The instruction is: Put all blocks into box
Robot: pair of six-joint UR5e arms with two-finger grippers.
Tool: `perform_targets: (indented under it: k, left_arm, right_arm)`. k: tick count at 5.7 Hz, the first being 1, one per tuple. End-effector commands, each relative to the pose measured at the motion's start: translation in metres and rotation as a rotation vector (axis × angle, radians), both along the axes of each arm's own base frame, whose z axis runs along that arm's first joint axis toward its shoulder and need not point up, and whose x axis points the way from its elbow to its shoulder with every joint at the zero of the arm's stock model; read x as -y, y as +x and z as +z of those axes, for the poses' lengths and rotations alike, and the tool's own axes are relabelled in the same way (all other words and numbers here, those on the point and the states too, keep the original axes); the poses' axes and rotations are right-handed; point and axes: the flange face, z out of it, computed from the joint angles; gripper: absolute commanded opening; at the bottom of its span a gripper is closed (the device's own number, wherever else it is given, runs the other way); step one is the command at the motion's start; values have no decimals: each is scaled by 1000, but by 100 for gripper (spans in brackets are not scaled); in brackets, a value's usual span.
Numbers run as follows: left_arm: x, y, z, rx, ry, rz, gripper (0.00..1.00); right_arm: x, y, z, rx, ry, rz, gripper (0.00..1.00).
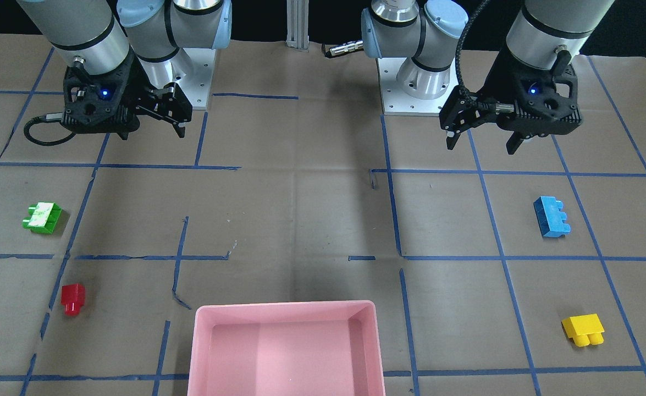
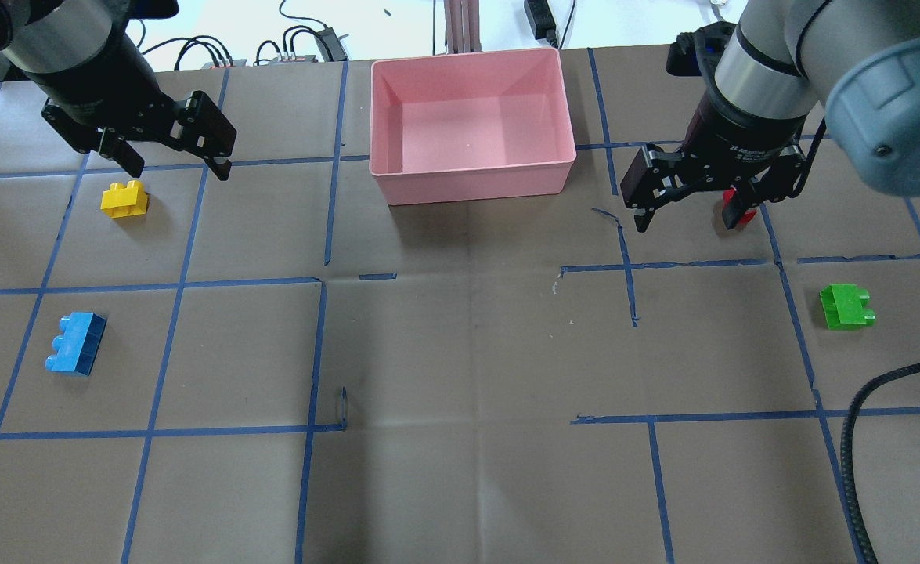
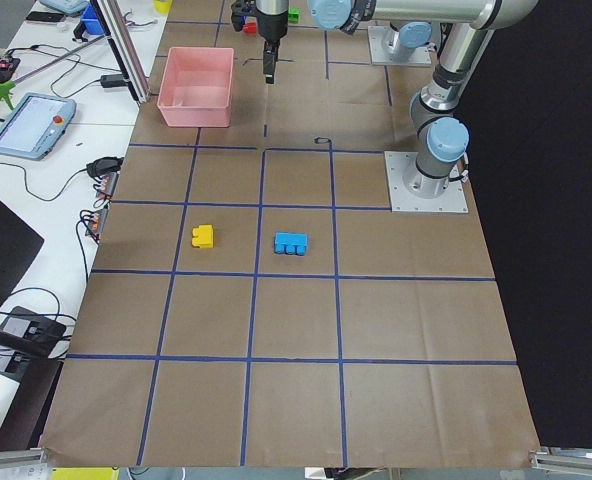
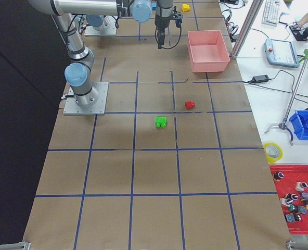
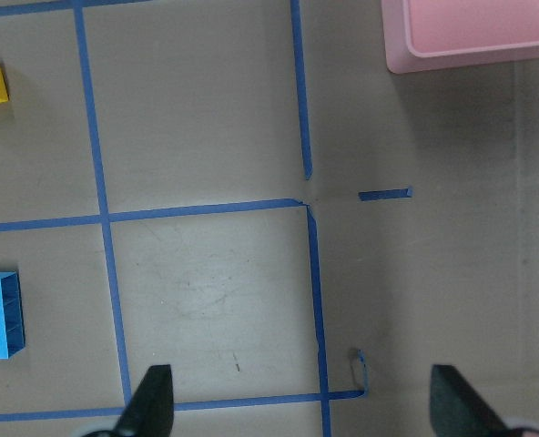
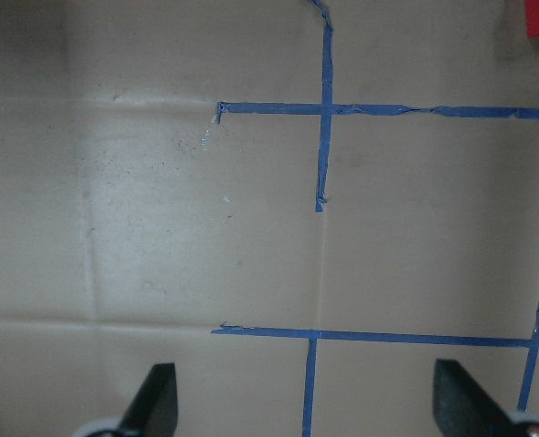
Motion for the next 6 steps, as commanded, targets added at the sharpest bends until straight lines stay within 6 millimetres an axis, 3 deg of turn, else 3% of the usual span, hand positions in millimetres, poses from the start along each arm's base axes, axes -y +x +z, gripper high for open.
perform_targets:
  k: [1, 2, 3, 4, 5, 6]
  left_arm:
    - [-8, 130, -1, 3, 10, -7, 100]
    - [-18, 192, -14, -4, 36, -10, 100]
    - [-43, 256, -31, -24, 55, -41, 100]
    - [-70, 299, -42, -41, 69, -40, 100]
    - [-85, 315, -53, -59, 83, -45, 100]
    - [-89, 326, -63, -42, 67, -27, 99]
  right_arm:
    - [3, -3, 0, -6, -18, 31, 100]
    - [5, -10, -1, -7, -18, 48, 100]
    - [13, -40, -2, -4, -21, 106, 100]
    - [22, -110, -3, 6, -26, 92, 100]
    - [20, -175, -12, 29, -23, 37, 100]
    - [19, -212, -28, -3, -76, 11, 100]
